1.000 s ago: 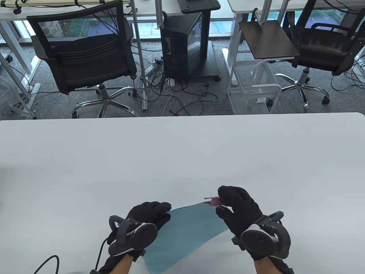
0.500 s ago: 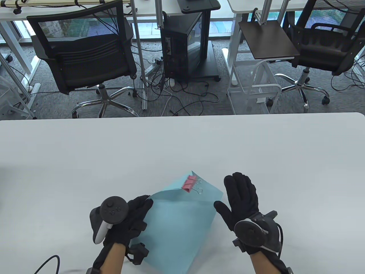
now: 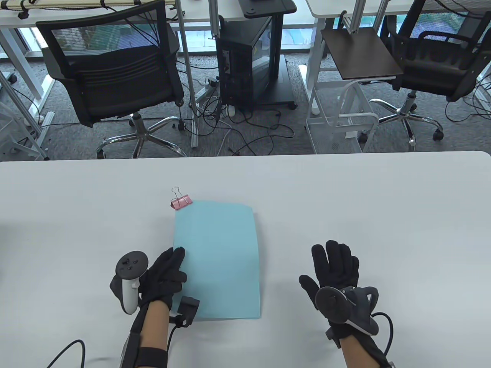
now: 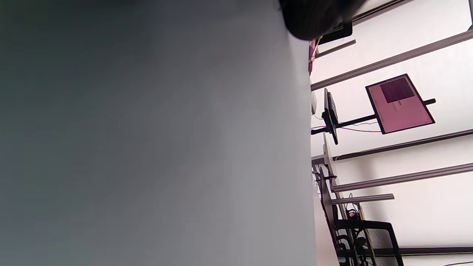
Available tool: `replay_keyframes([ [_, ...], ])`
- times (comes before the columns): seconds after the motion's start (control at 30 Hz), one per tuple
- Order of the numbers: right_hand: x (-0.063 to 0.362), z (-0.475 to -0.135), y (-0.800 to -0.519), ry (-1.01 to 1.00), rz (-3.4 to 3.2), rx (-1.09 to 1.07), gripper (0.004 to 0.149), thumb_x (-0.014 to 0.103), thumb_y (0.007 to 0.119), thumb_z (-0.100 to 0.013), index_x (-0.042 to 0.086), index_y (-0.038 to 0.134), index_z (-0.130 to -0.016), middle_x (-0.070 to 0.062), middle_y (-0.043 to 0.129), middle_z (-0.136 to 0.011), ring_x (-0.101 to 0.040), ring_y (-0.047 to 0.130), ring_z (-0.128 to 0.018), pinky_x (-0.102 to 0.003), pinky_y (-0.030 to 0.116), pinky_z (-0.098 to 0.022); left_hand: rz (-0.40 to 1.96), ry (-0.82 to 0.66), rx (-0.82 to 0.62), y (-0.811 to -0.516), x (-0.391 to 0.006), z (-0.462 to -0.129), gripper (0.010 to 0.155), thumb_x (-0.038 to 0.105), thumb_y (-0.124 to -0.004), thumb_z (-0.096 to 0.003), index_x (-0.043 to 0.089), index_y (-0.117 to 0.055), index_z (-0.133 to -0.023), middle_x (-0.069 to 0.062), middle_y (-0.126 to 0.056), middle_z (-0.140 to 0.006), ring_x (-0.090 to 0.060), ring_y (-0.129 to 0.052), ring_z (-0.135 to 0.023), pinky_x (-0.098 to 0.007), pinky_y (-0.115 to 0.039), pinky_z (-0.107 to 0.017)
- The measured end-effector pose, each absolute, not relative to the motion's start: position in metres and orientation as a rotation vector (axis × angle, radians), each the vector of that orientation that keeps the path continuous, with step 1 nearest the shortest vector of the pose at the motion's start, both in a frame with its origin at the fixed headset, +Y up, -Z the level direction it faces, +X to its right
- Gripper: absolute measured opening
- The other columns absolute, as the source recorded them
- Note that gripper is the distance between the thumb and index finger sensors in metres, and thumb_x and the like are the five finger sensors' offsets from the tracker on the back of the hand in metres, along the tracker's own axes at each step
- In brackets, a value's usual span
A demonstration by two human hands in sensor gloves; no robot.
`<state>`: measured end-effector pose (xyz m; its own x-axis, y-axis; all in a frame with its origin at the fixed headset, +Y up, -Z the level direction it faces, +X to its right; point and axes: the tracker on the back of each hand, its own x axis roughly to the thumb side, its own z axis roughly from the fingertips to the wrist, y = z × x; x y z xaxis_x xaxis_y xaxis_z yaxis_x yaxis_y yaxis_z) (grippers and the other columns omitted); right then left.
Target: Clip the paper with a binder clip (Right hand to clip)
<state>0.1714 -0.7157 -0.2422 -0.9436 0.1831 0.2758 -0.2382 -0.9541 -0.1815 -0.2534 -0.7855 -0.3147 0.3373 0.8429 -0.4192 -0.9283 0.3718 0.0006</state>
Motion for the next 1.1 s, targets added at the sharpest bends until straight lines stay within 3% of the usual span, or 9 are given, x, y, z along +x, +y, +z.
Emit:
replay_keyframes([
  [0.13, 0.175, -0.244, -0.718, -0.305, 2.877, 0.356, 0.08, 0.039, 0.066, -0.061, -0.01, 0.034, -0.116, -0.047, 0.024, -0.112, -0.071, 0.023, -0.094, -0.078, 0.027, -0.063, 1.142, 0.467, -0.279, -0.796, -0.26, -0.323, 0.049, 0.047, -0.063, -0.0636, 0.018, -0.074, -0.101, 0.004, -0.095, -0.08, -0.02, -0.1, -0.063, -0.036, -0.085, -0.056],
  [0.27, 0.177, -0.246, -0.72, -0.298, 2.871, 0.346, 0.08, 0.039, 0.066, -0.061, -0.01, 0.034, -0.116, -0.047, 0.024, -0.112, -0.071, 0.023, -0.094, -0.078, 0.027, -0.063, 1.136, 0.496, -0.252, -0.793, -0.268, -0.324, 0.055, 0.05, -0.062, -0.0633, 0.017, -0.068, -0.107, -0.001, -0.091, -0.091, -0.025, -0.099, -0.071, -0.039, -0.084, -0.059],
  [0.37, 0.178, -0.246, -0.72, -0.292, 2.863, 0.344, 0.08, 0.039, 0.066, -0.061, -0.01, 0.035, -0.116, -0.047, 0.025, -0.112, -0.071, 0.023, -0.094, -0.078, 0.027, -0.063, 1.091, 0.497, -0.251, -0.781, -0.27, -0.321, 0.066, 0.052, -0.059, -0.0632, 0.009, -0.061, -0.113, -0.015, -0.083, -0.103, -0.039, -0.092, -0.081, -0.049, -0.077, -0.065],
  [0.47, 0.177, -0.245, -0.719, -0.292, 2.875, 0.342, 0.08, 0.039, 0.066, -0.061, -0.01, 0.035, -0.116, -0.047, 0.025, -0.112, -0.071, 0.023, -0.094, -0.078, 0.028, -0.063, 0.941, 0.422, -0.324, -0.753, -0.267, -0.318, 0.073, 0.057, -0.051, -0.0646, 0.007, -0.047, -0.118, -0.025, -0.059, -0.118, -0.049, -0.072, -0.099, -0.057, -0.064, -0.074],
  [0.63, 0.178, -0.244, -0.718, -0.31, 2.889, 0.34, 0.08, 0.039, 0.066, -0.061, -0.01, 0.035, -0.116, -0.047, 0.025, -0.112, -0.071, 0.023, -0.094, -0.078, 0.027, -0.062, 0.615, 0.189, -0.131, -0.684, -0.245, -0.307, 0.075, 0.06, -0.05, -0.0637, 0.012, -0.036, -0.12, -0.025, -0.046, -0.124, -0.051, -0.058, -0.107, -0.062, -0.057, -0.076],
  [0.8, 0.18, -0.241, -0.714, -0.366, 2.897, 0.32, 0.08, 0.039, 0.066, -0.061, -0.01, 0.034, -0.116, -0.048, 0.023, -0.112, -0.072, 0.022, -0.093, -0.079, 0.027, -0.062, 0.284, -0.029, 0.199, -0.633, -0.199, -0.269, 0.075, 0.062, -0.049, -0.0623, 0.02, -0.029, -0.121, -0.022, -0.038, -0.127, -0.051, -0.047, -0.112, -0.065, -0.048, -0.079],
  [0.93, 0.179, -0.237, -0.712, -0.413, 2.931, 0.328, 0.082, 0.04, 0.066, -0.061, -0.01, 0.032, -0.116, -0.048, 0.021, -0.111, -0.072, 0.02, -0.093, -0.079, 0.026, -0.062, -0.057, -0.075, 0.344, -0.636, -0.167, -0.24, 0.073, 0.064, -0.048, -0.0615, 0.026, -0.032, -0.121, -0.018, -0.038, -0.128, -0.049, -0.045, -0.114, -0.063, -0.046, -0.081],
  [1.1, 0.178, -0.235, -0.712, -0.445, 2.949, 0.325, 0.083, 0.04, 0.065, -0.061, -0.011, 0.03, -0.116, -0.049, 0.018, -0.111, -0.073, 0.017, -0.092, -0.079, 0.024, -0.061, -0.016, -0.107, 0.246, -0.676, -0.157, -0.23, 0.076, 0.063, -0.047, -0.0619, 0.021, -0.026, -0.122, -0.018, -0.03, -0.129, -0.05, -0.034, -0.115, -0.064, -0.036, -0.081],
])
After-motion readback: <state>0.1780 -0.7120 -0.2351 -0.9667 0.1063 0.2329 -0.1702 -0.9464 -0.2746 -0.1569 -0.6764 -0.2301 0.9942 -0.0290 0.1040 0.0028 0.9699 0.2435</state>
